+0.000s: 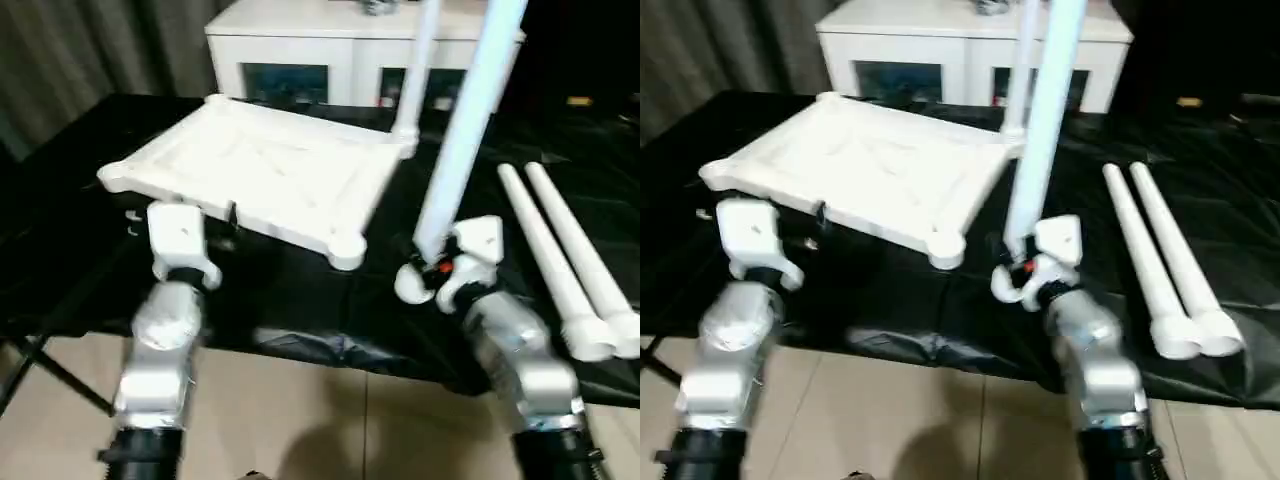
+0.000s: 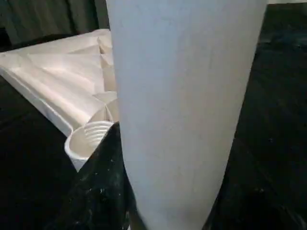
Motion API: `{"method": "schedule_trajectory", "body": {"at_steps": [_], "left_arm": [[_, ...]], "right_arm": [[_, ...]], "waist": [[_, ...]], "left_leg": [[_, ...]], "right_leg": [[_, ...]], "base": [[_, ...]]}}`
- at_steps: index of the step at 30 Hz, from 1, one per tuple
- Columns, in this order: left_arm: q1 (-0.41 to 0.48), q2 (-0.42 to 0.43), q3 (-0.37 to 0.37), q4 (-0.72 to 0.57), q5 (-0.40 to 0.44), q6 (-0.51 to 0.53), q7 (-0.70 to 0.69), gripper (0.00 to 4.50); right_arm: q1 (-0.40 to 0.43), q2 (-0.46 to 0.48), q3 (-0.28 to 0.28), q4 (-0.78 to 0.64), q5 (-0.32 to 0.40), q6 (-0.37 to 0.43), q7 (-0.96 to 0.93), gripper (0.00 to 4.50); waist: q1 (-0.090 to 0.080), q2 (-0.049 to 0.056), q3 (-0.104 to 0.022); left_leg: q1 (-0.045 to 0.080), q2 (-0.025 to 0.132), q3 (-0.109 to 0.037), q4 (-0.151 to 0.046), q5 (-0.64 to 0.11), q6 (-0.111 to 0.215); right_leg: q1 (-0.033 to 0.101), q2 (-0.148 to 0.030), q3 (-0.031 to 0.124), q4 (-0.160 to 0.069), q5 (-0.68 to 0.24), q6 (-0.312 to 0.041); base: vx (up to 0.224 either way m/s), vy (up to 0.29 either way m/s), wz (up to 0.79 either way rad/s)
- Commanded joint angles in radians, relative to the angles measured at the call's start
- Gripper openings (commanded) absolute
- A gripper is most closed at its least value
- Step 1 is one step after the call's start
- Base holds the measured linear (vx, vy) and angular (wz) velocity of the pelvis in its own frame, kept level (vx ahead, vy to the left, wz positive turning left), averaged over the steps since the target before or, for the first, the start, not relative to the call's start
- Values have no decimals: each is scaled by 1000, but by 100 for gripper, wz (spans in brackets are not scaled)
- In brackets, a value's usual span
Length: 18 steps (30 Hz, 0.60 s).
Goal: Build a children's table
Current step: Pick table leg
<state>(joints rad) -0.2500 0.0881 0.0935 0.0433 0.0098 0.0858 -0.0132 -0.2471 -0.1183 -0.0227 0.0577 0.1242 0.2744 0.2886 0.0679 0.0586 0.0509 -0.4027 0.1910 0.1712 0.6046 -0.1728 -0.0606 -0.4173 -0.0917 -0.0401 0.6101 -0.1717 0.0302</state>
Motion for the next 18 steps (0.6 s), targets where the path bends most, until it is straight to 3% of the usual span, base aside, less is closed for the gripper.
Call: {"method": "schedule_trajectory", "body": {"at_steps": [1,3,4,6,7,8,9,10,12,13,14,15,16,17,18], "left_arm": [[-11,18,15,-25,9,7,-3,398],[-12,35,7,-34,-13,-5,-36,398],[-15,41,8,-32,-16,-10,-35,398],[-19,44,12,-30,-4,-12,-22,398],[-24,48,16,-32,5,-10,-14,398],[-24,49,16,-33,6,-9,-14,398],[-26,52,18,-33,6,-1,-14,398],[-28,53,19,-32,6,4,-14,398],[-28,54,18,-29,8,2,-12,398],[-32,49,20,-21,-2,5,-12,398],[-36,49,19,-16,-3,4,-12,398],[-36,49,19,-16,-3,4,-12,398],[-44,53,13,-2,-1,0,-14,398],[-46,54,11,2,1,-3,-15,398],[-48,54,9,4,2,-3,-15,398]], "right_arm": [[-20,7,2,-3,6,-20,-13,184],[-40,22,5,24,6,-42,-15,184],[-48,28,8,32,6,-48,-13,184],[-52,36,10,35,4,-54,-12,184],[-55,46,11,39,6,-55,-17,184],[-55,49,11,40,7,-54,-19,184],[-54,54,12,43,9,-46,-25,184],[-53,57,13,44,9,-40,-28,184],[-52,57,15,45,10,-39,-30,184],[-52,57,21,47,8,-39,-27,184],[-53,58,22,49,7,-39,-25,184],[-53,58,22,49,7,-39,-25,184],[-58,58,22,48,9,-36,-19,184],[-59,58,22,47,10,-35,-15,184],[-62,57,22,47,10,-34,-12,184]], "waist": [[3,-13,-70],[1,-14,-70],[-7,-6,-64],[-14,-5,-59],[-21,-1,-49],[-26,1,-45],[-30,1,-39],[-36,2,-39],[-46,7,-35],[-55,22,-42],[-58,11,-34],[-63,9,-33],[-62,10,-36],[-63,5,-36],[-61,-6,-40]], "left_leg": [[16,19,-8,-80,-283,0],[20,18,-7,-82,-303,2],[36,20,-13,-91,-421,-16],[60,20,-15,-95,-530,-17],[79,18,-17,-100,-606,-11],[102,14,-17,-99,-650,-4],[109,13,-17,-101,-669,-3],[119,10,-19,-103,-679,-2],[124,13,-24,-113,-694,-3],[188,28,-6,-104,-711,-35],[201,38,-13,-114,-738,-51],[215,52,-8,-123,-748,-66],[216,52,-1,-130,-733,-61],[214,46,6,-131,-715,-58],[202,21,27,-121,-650,-55]], "right_leg": [[39,-31,23,-83,-278,-127],[38,-32,23,-84,-307,-127],[40,-31,18,-92,-434,-105],[38,-22,10,-106,-517,-89],[39,-13,-3,-117,-590,-83],[41,-8,-13,-131,-632,-80],[42,-6,-19,-139,-650,-76],[55,-8,-28,-149,-656,-70],[72,-11,-38,-151,-637,-72],[35,10,-20,-154,-615,-91],[32,20,-29,-132,-513,-124],[26,24,-30,-105,-433,-151],[34,16,-28,-91,-385,-174],[37,13,-22,-90,-372,-190],[53,8,-1,-96,-381,-227]], "base": [[0,0,0],[0,0,0],[0,0,0],[0,0,0],[0,0,0],[0,0,0],[0,0,0],[0,0,0],[25,9,-5],[72,19,-27],[72,19,-27],[86,25,-60],[99,31,-84],[99,31,-84],[119,16,-88]]}}
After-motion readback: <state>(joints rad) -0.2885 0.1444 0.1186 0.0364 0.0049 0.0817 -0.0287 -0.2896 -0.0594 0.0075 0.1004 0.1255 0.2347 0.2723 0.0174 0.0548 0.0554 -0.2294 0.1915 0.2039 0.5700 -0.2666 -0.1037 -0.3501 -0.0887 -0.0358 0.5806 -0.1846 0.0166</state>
